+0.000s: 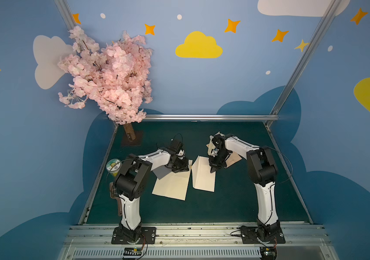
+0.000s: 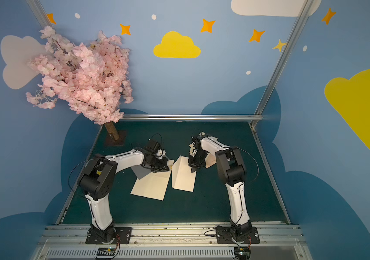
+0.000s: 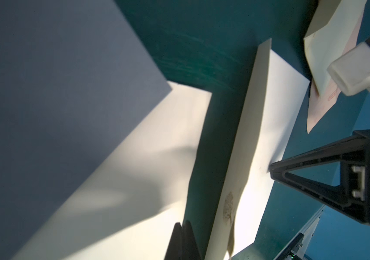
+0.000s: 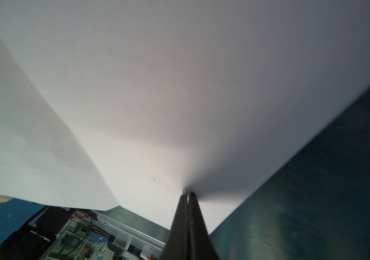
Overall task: Fold the letter paper in half and place it into the envelope
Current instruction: Fold the envelope flap on the envelope.
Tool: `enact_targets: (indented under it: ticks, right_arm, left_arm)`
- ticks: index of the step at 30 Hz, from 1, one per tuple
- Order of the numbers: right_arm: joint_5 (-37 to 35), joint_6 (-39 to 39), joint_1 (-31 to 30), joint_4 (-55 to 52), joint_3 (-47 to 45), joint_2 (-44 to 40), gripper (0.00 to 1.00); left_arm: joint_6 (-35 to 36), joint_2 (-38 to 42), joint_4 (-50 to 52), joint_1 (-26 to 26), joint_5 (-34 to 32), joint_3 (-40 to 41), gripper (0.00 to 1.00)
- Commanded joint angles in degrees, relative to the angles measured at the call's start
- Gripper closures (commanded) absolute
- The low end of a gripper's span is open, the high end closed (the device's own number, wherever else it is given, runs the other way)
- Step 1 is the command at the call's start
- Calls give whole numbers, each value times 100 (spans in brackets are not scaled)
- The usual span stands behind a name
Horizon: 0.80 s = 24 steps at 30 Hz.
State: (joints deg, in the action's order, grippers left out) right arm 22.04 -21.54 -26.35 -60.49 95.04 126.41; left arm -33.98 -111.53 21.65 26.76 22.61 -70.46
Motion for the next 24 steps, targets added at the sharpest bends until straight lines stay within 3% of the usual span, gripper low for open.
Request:
enact_targets:
  ticks: [1,12,24]
  right_arm:
    - [-58,80,-22,-165,59,181,100]
    - [167,-34,-18,-123,62,138,100]
    - [387,-121,4,-238,156,-162,100]
  left_arm:
    - [-122,-153,-125,194,254,-360,97]
    - [-379,-414,-369,745,384,-619,97]
    - [-409,-1079,-182,927,439,-1153,97]
